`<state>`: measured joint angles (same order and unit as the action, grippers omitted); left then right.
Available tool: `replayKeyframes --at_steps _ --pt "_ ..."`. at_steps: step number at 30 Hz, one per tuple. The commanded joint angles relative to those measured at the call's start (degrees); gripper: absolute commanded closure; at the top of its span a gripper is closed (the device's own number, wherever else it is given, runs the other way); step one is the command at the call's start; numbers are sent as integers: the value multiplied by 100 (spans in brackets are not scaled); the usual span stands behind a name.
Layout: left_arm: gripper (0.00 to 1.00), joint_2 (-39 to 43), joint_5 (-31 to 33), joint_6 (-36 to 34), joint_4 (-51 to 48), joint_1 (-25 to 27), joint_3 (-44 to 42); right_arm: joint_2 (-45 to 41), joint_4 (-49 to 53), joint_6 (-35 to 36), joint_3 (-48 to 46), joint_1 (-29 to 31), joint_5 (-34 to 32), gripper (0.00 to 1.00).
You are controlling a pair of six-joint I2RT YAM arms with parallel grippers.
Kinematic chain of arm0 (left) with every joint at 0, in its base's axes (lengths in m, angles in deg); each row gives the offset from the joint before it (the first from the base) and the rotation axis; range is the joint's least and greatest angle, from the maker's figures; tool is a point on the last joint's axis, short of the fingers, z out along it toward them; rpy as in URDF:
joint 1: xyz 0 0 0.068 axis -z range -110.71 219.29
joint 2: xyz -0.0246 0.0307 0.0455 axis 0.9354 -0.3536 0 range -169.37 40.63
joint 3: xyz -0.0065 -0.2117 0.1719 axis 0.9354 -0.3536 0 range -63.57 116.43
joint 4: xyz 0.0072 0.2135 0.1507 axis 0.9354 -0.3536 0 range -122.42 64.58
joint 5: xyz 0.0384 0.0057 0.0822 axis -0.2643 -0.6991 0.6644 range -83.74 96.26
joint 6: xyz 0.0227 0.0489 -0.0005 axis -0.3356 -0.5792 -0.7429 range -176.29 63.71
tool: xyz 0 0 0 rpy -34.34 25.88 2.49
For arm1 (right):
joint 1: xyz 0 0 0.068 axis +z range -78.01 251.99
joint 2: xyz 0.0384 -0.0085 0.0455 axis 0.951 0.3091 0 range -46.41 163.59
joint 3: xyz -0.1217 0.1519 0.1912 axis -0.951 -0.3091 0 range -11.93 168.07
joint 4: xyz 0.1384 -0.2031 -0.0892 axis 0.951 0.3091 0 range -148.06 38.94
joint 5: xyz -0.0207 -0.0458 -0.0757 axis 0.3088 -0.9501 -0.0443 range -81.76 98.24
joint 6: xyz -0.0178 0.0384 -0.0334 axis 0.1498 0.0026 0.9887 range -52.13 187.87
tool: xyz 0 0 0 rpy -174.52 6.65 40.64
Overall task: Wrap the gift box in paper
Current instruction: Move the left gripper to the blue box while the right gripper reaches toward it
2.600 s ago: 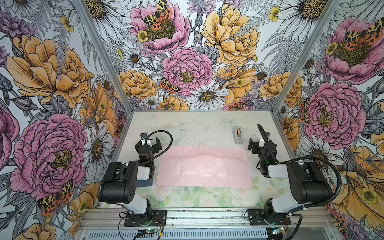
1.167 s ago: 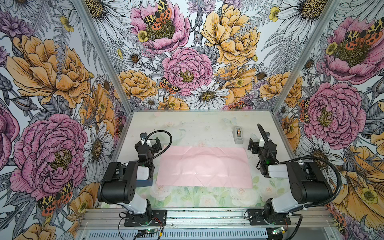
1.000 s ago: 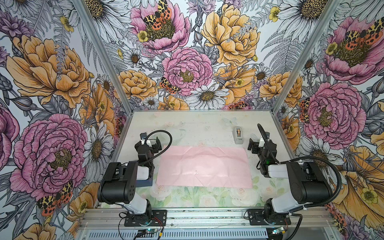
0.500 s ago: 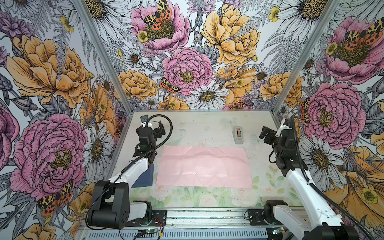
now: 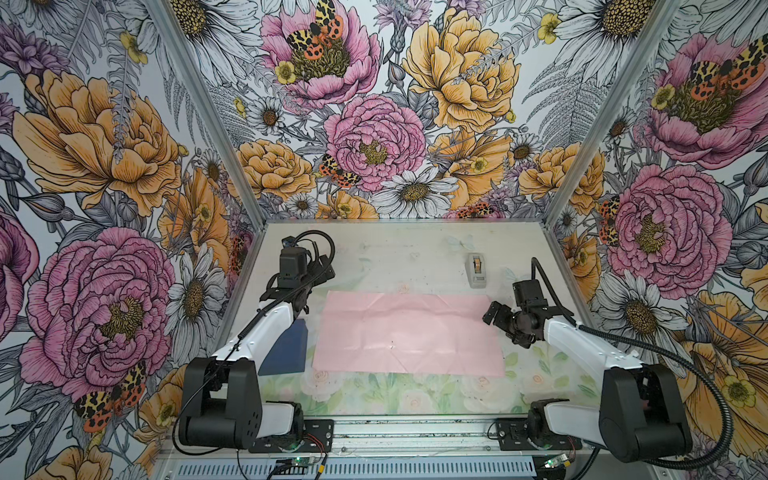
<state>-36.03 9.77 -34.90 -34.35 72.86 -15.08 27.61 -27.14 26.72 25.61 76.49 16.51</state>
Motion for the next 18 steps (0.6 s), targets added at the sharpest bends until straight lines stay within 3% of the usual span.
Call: replayKeyframes --at_steps 1,18 --pt "1 186 -249 237 -224 -169 -96 293 -263 -129 166 39 97 1" --pt "1 102 -327 973 -1269 -917 54 634 -1309 -420 -56 138 1030 3"
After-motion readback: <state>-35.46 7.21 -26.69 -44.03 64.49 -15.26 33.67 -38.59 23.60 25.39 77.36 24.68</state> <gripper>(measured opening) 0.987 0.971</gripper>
